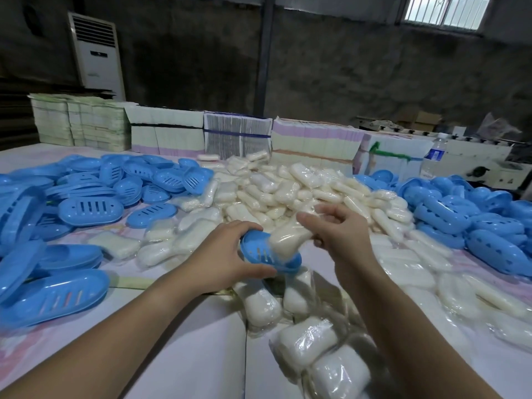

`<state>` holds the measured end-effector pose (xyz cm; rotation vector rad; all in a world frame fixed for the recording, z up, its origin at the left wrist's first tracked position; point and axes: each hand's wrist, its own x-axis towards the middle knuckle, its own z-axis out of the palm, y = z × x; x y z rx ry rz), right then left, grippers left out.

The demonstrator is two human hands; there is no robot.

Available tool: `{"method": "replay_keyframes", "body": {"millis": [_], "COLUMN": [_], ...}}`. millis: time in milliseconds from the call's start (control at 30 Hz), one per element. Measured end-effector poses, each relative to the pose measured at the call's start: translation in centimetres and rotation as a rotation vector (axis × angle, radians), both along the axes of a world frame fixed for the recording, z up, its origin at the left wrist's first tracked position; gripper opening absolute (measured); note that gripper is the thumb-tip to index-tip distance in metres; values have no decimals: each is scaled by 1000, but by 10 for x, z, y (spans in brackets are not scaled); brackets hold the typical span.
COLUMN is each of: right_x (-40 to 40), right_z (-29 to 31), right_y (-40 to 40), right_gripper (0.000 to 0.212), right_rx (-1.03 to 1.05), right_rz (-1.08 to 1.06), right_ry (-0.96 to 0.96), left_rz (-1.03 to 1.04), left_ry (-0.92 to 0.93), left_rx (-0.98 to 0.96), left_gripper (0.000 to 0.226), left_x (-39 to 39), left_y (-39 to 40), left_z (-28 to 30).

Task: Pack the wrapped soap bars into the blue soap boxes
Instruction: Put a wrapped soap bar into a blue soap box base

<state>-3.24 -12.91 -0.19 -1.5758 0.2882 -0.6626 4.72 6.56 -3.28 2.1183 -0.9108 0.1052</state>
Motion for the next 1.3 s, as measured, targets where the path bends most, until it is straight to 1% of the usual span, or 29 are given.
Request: {"method": "replay_keyframes", "body": {"millis": [67, 167, 233, 300, 333, 367, 467, 500, 533, 600, 667, 733, 800, 867, 900, 967, 1033, 1133, 1167, 1233, 1300], "right_x": [3, 6, 6, 6, 6, 7, 9, 10, 10, 11, 11, 11, 11, 12, 11, 10, 8, 9, 9, 7, 1], "right_z": [-7, -12, -13, -14, -15, -16, -18, -18, -17, -18, -21, -23, -23, -21, -20, -17, -14, -13, -12, -9, -5], "right_y": [11, 15, 12, 8, 8, 9, 12, 11, 10, 4, 1, 0, -2, -6, -7, -10, -11, -21, -27, -47, -77], "right_gripper": [33, 32, 32, 32, 31, 31, 31, 29, 26, 24, 19, 18, 20, 25, 27, 25, 20, 11, 11, 18, 27], "right_rx": [9, -21, 38, 72, 36, -45, -459, -566, -625, -680, -753, -794, -816, -872, -883, -836, -772, -724, -699, -648, -673], "right_rz": [-5, -102, -167, -177, -160, -145, -181, -194, -187, -127, -49, 4, 21, -6, -39, -92, -93, -94, -121, -219, -363], "right_ry": [38, 47, 31, 41, 62, 85, 186, 201, 201, 234, 318, 363, 362, 357, 341, 284, 239, 244, 247, 233, 235], "left_rz": [14, 37, 41, 55, 69, 82, 108, 116, 123, 132, 137, 141, 137, 125, 116, 92, 67, 32, 24, 13, 15], "left_ry": [-33, -62, -47, -46, -48, -46, -50, -57, -64, -66, -63, -64, -60, -53, -51, -38, -30, -60, -67, -63, -56], "left_rx": [26, 53, 42, 49, 54, 55, 57, 56, 54, 54, 45, 35, 31, 30, 30, 35, 46, 65, 72, 89, 108], "left_gripper": [68, 65, 65, 65, 64, 64, 66, 68, 69, 71, 71, 73, 75, 76, 77, 77, 82, 88, 88, 86, 83], "left_x": [-2, -3, -3, -4, -4, -4, -4, -3, -2, -1, -2, -1, -1, -1, -1, 0, 0, 2, 3, 4, 7], "left_y": [-2, -4, -6, -9, -10, -11, -10, -9, -8, -8, -8, -8, -7, -6, -6, -5, -3, 0, 0, 1, 1], "left_z": [-2, -5, -8, -10, -12, -13, -15, -14, -14, -14, -13, -13, -13, -12, -12, -11, -10, -10, -10, -11, -12]}}
